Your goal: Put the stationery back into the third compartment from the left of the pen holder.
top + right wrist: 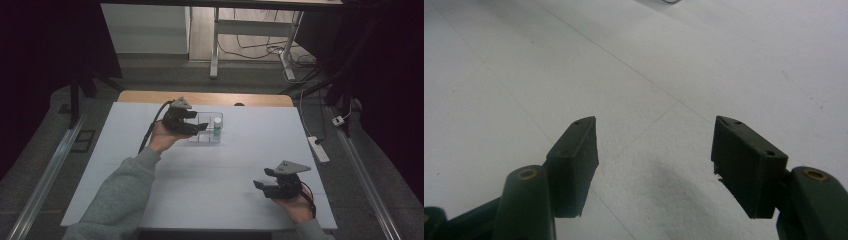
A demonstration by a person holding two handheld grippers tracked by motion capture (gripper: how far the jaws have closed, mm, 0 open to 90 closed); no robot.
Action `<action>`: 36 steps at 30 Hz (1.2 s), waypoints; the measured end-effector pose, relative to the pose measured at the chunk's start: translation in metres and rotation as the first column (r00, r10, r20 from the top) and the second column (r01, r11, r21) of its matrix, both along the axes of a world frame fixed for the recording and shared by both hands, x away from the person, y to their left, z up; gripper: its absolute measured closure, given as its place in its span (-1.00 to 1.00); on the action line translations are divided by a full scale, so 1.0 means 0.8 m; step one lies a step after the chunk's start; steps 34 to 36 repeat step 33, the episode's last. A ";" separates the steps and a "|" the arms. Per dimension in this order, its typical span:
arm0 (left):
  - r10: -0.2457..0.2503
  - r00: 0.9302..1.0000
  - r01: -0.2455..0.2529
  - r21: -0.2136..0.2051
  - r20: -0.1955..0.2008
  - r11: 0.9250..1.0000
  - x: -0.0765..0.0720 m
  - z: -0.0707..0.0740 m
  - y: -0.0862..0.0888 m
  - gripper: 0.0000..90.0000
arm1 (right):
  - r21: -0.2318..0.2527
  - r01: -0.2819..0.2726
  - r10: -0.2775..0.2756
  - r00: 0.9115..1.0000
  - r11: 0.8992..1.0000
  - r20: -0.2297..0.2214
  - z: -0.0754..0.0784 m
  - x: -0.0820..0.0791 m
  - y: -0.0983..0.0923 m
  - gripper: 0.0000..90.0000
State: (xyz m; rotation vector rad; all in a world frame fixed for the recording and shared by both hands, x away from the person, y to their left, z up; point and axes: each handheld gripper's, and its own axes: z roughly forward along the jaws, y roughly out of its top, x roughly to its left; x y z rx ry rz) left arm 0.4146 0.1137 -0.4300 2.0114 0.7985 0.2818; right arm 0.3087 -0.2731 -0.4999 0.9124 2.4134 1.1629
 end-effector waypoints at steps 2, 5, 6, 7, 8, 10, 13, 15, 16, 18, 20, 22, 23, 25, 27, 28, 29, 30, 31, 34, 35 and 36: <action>-0.006 1.000 0.006 0.006 0.011 1.000 -0.016 -0.004 0.008 -0.28 | 0.001 0.003 -0.003 1.000 1.000 0.002 0.000 0.000 -0.001 -0.23; -0.019 0.999 0.018 0.025 0.031 1.000 -0.041 -0.010 0.024 -0.28 | 0.003 0.006 -0.006 1.000 1.000 0.005 0.000 0.000 -0.002 -0.23; -0.021 0.999 0.020 0.024 0.034 1.000 -0.050 -0.013 0.030 -0.29 | 0.002 0.009 -0.009 1.000 1.000 0.003 0.000 0.000 -0.003 -0.23; -0.026 0.999 0.025 0.024 0.035 0.999 -0.056 -0.014 0.035 -0.28 | 0.002 0.009 -0.009 1.000 1.000 0.002 -0.001 0.001 -0.003 -0.23; -0.024 0.999 0.024 0.016 0.034 1.000 -0.066 -0.017 0.043 -0.28 | 0.001 0.008 -0.008 1.000 1.000 0.005 -0.001 0.001 -0.003 -0.23; -0.014 0.999 0.013 0.018 0.036 1.000 -0.082 -0.023 0.055 -0.28 | 0.001 0.008 -0.008 1.000 1.000 0.002 -0.001 0.001 -0.003 -0.23; 0.011 0.999 -0.013 0.056 0.047 0.998 -0.104 -0.033 0.071 -0.28 | -0.001 0.009 -0.009 1.000 1.000 0.001 -0.001 0.001 -0.002 -0.23; 0.018 0.999 -0.021 0.071 0.044 0.997 -0.118 -0.040 0.081 -0.28 | -0.003 0.007 -0.007 1.000 1.000 0.001 -0.001 0.001 -0.002 -0.23; 0.027 0.999 -0.031 0.083 0.046 0.996 -0.125 -0.045 0.086 -0.28 | -0.005 0.004 -0.004 1.000 1.000 0.001 -0.001 0.001 -0.002 -0.24; 0.039 0.999 -0.042 0.090 0.035 0.995 -0.138 -0.054 0.095 -0.28 | -0.009 0.001 -0.001 1.000 1.000 -0.001 -0.001 0.001 -0.002 -0.25; 0.053 0.998 -0.055 0.098 0.027 0.994 -0.149 -0.064 0.103 -0.28 | -0.008 0.003 -0.003 1.000 1.000 0.001 -0.002 0.001 -0.002 -0.25; 0.070 0.997 -0.071 0.093 0.014 0.993 -0.158 -0.074 0.112 -0.28 | -0.007 0.002 -0.002 1.000 1.000 0.001 -0.001 0.001 -0.002 -0.25; 0.079 0.997 -0.080 0.090 0.011 0.993 -0.162 -0.078 0.116 -0.28 | -0.006 0.002 -0.002 1.000 1.000 0.004 -0.001 0.001 -0.002 -0.25; 0.088 0.996 -0.088 0.096 0.003 0.991 -0.169 -0.086 0.123 -0.28 | -0.001 0.003 -0.003 1.000 1.000 0.009 -0.001 0.001 -0.003 -0.26; 0.094 0.996 -0.094 0.106 0.000 0.990 -0.175 -0.091 0.129 -0.28 | 0.004 0.002 -0.002 1.000 1.000 0.012 0.000 0.001 -0.003 -0.26; 0.097 0.995 -0.096 0.108 -0.001 0.989 -0.177 -0.092 0.131 -0.28 | 0.004 0.001 -0.001 1.000 1.000 0.013 0.000 0.001 -0.003 -0.26; 0.101 0.995 -0.100 0.106 -0.002 0.989 -0.179 -0.092 0.134 -0.28 | 0.006 0.000 0.000 1.000 1.000 0.012 0.000 0.001 -0.003 -0.26; 0.106 0.994 -0.105 0.100 -0.004 0.989 -0.181 -0.093 0.136 -0.28 | 0.006 -0.001 0.001 1.000 1.000 0.013 0.000 0.000 -0.002 -0.26; 0.110 0.994 -0.109 0.094 -0.006 0.990 -0.181 -0.094 0.138 -0.28 | 0.006 -0.005 0.005 1.000 1.000 0.016 0.000 0.001 -0.002 -0.26; 0.112 0.994 -0.111 0.090 -0.011 0.990 -0.182 -0.095 0.140 -0.28 | 0.006 -0.008 0.008 1.000 1.000 0.017 0.001 0.000 -0.002 -0.26; 0.112 0.994 -0.111 0.090 -0.011 0.990 -0.182 -0.095 0.140 -0.28 | 0.006 -0.008 0.008 1.000 1.000 0.017 0.001 0.000 -0.002 -0.26; 0.112 0.994 -0.111 0.090 -0.011 0.990 -0.182 -0.095 0.140 -0.28 | 0.006 -0.008 0.008 1.000 1.000 0.017 0.001 0.000 -0.002 -0.26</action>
